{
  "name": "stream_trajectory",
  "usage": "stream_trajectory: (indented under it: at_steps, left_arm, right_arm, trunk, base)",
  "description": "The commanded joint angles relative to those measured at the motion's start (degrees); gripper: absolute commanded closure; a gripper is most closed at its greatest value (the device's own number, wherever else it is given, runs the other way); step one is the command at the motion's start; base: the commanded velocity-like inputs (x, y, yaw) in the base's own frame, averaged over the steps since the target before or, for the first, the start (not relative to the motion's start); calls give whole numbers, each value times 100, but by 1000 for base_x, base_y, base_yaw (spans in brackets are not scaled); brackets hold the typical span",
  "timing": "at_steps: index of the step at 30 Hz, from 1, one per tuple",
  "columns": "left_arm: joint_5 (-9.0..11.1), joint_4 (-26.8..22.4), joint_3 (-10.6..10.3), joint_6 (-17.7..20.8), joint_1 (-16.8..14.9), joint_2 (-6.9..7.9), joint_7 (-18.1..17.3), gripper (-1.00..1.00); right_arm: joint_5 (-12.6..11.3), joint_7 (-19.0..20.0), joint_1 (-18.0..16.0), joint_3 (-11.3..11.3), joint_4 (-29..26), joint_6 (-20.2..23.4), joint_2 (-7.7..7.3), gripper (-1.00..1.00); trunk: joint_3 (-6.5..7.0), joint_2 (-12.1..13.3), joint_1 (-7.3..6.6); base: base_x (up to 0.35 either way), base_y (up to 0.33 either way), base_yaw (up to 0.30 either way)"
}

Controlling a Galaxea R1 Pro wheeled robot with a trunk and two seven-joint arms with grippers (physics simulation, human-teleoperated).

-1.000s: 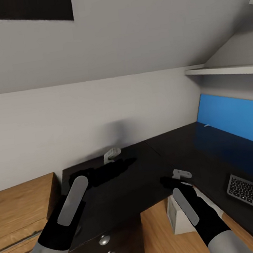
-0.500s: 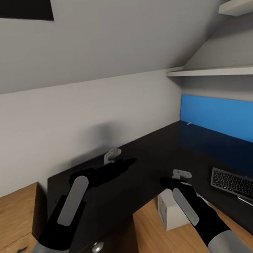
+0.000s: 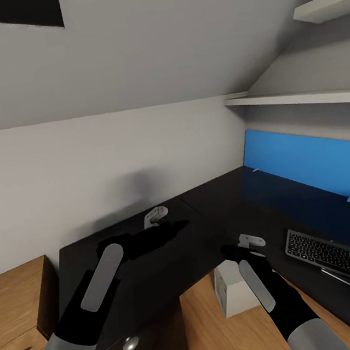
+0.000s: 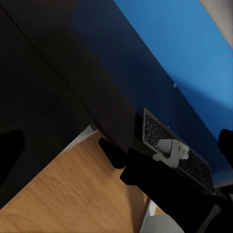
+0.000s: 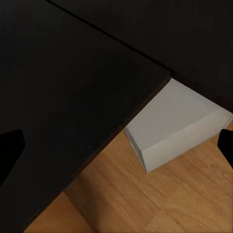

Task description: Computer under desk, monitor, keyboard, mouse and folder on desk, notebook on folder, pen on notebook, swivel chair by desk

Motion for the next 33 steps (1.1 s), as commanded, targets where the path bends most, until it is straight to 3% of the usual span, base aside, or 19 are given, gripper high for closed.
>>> stream_trajectory:
  at_steps: [1,10,19,23,25,30,33]
  left_arm:
    - [59,-6,-8,2,-5,4,56,-100]
    - [47,-6,-4,-4,-5,4,42,-100]
    - [60,-6,-11,1,-5,4,51,-100]
    - [61,-6,-11,1,-5,4,55,-100]
    - [62,-6,-6,1,-5,4,54,-100]
    - [55,-6,-9,2,-5,4,52,-100]
    - [54,-6,-10,2,-5,4,52,-100]
  right_arm:
    - [-51,-52,-5,11,-8,10,-3,-100]
    - [-49,-52,-5,11,-2,10,-5,-100]
    - [-49,-55,-5,-17,8,7,-13,-100]
    - [-49,-53,-5,-148,93,-61,-124,-100]
    - [-55,-52,-5,-285,227,-184,-266,-100]
    - [-52,-47,-12,-361,295,-502,-526,-100]
    - [-51,-45,-13,-368,302,-585,-568,-100]
  trunk:
    - [-7,-4,0]
    - [-7,-4,0]
    - [-7,-4,0]
    - [-7,-4,0]
    - [-7,-4,0]
    - [-7,-4,0]
    - [-7,-4,0]
  base:
    - [0,0,0]
    - [98,0,-27]
    - [176,0,-231]
    - [22,0,-261]
    - [6,0,-263]
    - [2,0,-263]
    - [0,0,-263]
